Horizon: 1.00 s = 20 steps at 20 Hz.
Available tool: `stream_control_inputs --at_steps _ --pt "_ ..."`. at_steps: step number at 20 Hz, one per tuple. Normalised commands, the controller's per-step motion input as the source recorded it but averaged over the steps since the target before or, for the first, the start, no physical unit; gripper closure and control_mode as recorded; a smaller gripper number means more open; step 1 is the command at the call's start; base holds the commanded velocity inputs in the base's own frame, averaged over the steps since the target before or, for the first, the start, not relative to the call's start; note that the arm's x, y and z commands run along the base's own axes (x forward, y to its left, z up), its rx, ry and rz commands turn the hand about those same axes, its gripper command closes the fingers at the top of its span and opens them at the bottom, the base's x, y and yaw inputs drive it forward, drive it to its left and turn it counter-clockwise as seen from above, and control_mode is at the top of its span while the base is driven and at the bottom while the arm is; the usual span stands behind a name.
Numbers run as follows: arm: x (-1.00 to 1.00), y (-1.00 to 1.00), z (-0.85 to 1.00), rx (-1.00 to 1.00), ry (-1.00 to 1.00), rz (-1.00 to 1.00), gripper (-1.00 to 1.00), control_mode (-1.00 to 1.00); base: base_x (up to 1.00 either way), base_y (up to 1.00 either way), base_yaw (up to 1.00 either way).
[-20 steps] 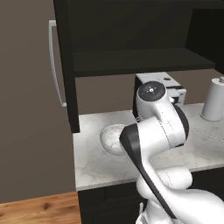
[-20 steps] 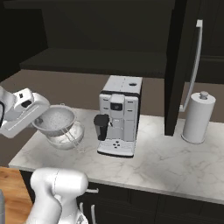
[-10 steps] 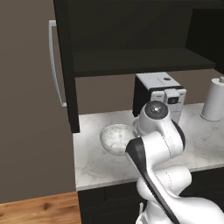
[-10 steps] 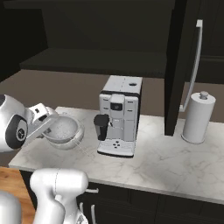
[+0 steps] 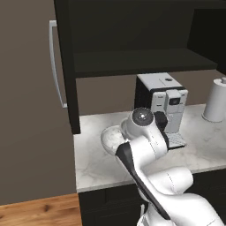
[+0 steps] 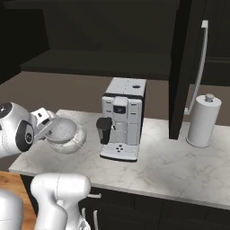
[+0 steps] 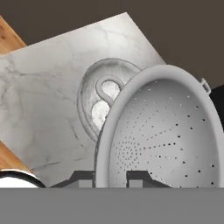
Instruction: Open the cabinet and setup a tea strainer by placing it in the bowl upright.
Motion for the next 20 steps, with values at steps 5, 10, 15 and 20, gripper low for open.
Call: stream_control_inputs --at_steps 5,10,15,20 --pt "0.53 0.27 -0.05 0.0 0.02 0.0 1.0 -1.0 0.0 0.0 0.0" --pt "0.58 0.0 -0.25 0.0 0.11 0.0 1.0 -1.0 0.0 0.0 0.0" --pt "0.22 0.13 -0.41 0.0 0.09 0.0 1.0 -1.0 0.0 0.0 0.0" --pt "0.14 0.26 -0.2 0.0 0.02 0.0 1.0 -1.0 0.0 0.0 0.0"
